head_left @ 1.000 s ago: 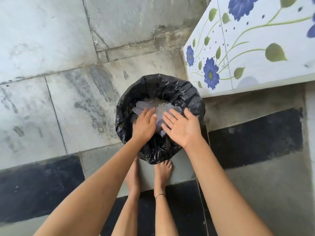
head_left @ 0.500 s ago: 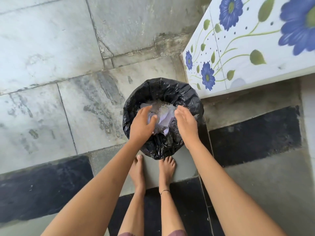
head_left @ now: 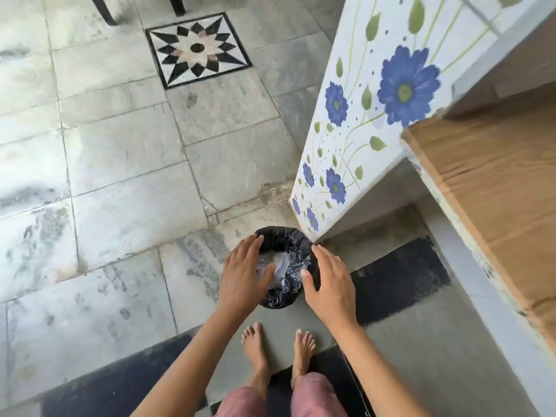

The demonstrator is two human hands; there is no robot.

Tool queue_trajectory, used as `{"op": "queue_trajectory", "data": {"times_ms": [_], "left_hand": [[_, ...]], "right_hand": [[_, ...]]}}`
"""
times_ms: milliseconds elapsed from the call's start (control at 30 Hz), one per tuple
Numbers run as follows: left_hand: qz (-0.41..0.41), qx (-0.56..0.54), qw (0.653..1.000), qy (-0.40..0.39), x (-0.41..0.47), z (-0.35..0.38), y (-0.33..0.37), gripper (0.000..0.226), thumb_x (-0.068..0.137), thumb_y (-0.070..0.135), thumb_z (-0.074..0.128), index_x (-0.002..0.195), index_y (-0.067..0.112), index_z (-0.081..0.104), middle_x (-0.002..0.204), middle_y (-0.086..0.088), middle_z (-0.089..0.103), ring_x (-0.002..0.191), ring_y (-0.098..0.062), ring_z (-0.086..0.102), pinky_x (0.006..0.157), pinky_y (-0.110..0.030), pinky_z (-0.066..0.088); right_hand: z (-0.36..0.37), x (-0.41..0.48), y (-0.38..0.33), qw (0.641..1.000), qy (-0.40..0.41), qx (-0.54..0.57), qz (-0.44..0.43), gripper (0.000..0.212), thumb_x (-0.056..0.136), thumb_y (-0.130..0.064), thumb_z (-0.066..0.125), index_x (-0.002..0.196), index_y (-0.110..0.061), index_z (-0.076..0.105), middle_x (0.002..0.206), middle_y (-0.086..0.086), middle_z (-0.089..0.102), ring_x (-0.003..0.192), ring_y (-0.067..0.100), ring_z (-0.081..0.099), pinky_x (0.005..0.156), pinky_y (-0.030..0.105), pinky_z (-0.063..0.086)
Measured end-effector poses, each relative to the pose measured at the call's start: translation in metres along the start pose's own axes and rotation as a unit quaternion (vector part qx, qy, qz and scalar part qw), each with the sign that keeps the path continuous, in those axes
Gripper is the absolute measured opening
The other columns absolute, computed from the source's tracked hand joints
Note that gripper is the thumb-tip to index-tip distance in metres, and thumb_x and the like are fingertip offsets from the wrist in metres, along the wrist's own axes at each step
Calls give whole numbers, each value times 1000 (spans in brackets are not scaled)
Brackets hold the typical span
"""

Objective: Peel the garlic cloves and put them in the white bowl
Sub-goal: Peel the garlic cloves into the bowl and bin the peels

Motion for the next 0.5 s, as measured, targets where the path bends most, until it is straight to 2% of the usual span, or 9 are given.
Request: {"op": "queue_trajectory", "data": {"times_ms": [100,233,367,500], "left_hand": [[64,18,998,20,-40,-61,59,59,92,37,53,145,20,32,151,2,30,139,-17,26,113,-33,18],[149,20,988,48,-99,-104,122,58,90,35,58,142,18,37,148,0,37,136,-22,33,113,-38,26],[244,30,966,74,-148,-115,185,55,88,31,62,139,17,43,145,-1,42,134,-22,38,110,-41,31],[317,36,945,70,-190,-95,248,54,89,32,60,139,18,42,143,-2,45,130,-24,44,107,-43,37]], "right_hand": [[-77,-38,-44,998,68,3,-16,50,83,-16,67,127,2,54,128,16,57,120,31,54,103,44,42],[-149,-100,-74,989,145,0,-36,51,84,-22,61,129,1,52,130,16,56,122,31,53,102,46,43],[-214,-159,-64,970,243,-4,-16,52,84,-24,59,129,2,53,131,17,55,122,31,52,102,45,42],[-259,-220,-28,953,302,-19,26,51,86,-26,57,128,2,53,129,18,57,119,33,54,99,46,45]]}}
Point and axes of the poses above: each hand's wrist, its own x-axis towards the middle knuckle, its own z-axis out of the palm, y = z × x, the point moved 5 cm from there along x, towards the middle knuckle
